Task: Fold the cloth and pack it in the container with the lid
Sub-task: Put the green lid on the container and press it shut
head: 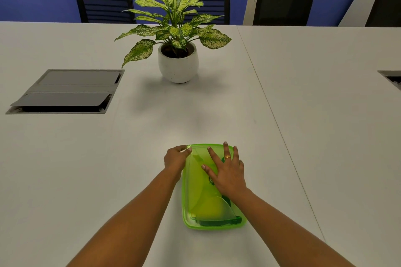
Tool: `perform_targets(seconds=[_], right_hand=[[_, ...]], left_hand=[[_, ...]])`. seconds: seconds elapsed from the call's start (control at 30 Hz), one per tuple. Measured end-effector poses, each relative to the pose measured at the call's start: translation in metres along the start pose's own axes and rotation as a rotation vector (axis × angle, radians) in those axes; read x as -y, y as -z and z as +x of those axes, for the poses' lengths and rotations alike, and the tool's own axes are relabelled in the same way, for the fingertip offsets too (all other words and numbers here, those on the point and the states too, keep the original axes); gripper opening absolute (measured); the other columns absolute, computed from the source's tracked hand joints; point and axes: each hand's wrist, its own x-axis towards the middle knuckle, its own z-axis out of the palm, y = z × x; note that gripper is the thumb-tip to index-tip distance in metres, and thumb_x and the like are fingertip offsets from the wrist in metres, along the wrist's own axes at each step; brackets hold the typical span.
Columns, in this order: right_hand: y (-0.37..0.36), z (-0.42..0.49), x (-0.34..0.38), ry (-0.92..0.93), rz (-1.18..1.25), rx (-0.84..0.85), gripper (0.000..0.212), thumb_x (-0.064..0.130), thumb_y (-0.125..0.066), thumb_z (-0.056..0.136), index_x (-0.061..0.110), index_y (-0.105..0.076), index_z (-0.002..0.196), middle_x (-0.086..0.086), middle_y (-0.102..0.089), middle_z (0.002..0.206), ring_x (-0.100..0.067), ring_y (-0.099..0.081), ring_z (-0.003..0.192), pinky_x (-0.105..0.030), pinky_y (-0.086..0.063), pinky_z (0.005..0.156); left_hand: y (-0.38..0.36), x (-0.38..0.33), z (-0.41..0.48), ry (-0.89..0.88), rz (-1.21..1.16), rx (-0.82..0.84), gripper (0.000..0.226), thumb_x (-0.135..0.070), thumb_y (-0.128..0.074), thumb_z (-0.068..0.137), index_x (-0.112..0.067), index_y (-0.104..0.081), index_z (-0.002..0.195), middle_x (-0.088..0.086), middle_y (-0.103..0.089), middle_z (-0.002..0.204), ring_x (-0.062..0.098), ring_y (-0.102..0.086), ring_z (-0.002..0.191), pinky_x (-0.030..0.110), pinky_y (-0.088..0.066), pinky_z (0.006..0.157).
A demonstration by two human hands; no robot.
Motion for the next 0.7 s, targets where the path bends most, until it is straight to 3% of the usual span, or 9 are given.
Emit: perform_targets(seconds=[0.2, 0.53, 0.6, 0.7], right_hand=[[-0.002, -0.001, 0.001, 0.004, -0.032, 0.018, 0.062, 0.065, -0.022, 0.090, 0.046, -0.001, 0.145, -0.007, 0.008, 0.160, -0.035, 0.009, 0.146, -0.057, -0.018, 0.114], [-0.002, -0.001, 0.001, 0.002, -0.045, 0.049, 0.064, 0.066, -0.019, 0.089, 0.045, 0.001, 0.145, -0.007, 0.009, 0.160, -0.035, 0.010, 0.146, -0.056, -0.014, 0.115], [0.001, -0.001, 0.003, -0.001, -0.046, 0.047, 0.070, 0.073, -0.004, 0.081, 0.045, 0.002, 0.145, -0.007, 0.009, 0.160, -0.035, 0.010, 0.146, -0.056, -0.014, 0.115], [0.002, -0.003, 0.005, 0.016, -0.068, 0.043, 0.099, 0.076, 0.026, 0.055, 0.045, 0.002, 0.145, -0.007, 0.009, 0.160, -0.036, 0.009, 0.146, -0.056, -0.014, 0.115]], left_hand=[[0.001, -0.004, 0.006, 0.044, -0.084, 0.021, 0.037, -0.006, -0.065, 0.084, 0.005, -0.060, 0.119, 0.025, -0.060, 0.125, 0.037, -0.057, 0.117, 0.047, -0.045, 0.104], [-0.004, 0.000, 0.011, 0.049, -0.117, -0.033, 0.036, -0.005, -0.065, 0.084, 0.005, -0.060, 0.118, 0.024, -0.060, 0.125, 0.035, -0.057, 0.115, 0.041, -0.047, 0.102], [-0.004, 0.000, 0.012, 0.046, -0.109, -0.044, 0.036, -0.005, -0.066, 0.083, 0.005, -0.061, 0.117, 0.024, -0.061, 0.125, 0.034, -0.058, 0.114, 0.040, -0.047, 0.101], [-0.003, 0.003, 0.014, 0.061, -0.110, -0.064, 0.035, -0.003, -0.068, 0.081, 0.005, -0.063, 0.115, 0.024, -0.062, 0.123, 0.035, -0.059, 0.113, 0.037, -0.047, 0.101]])
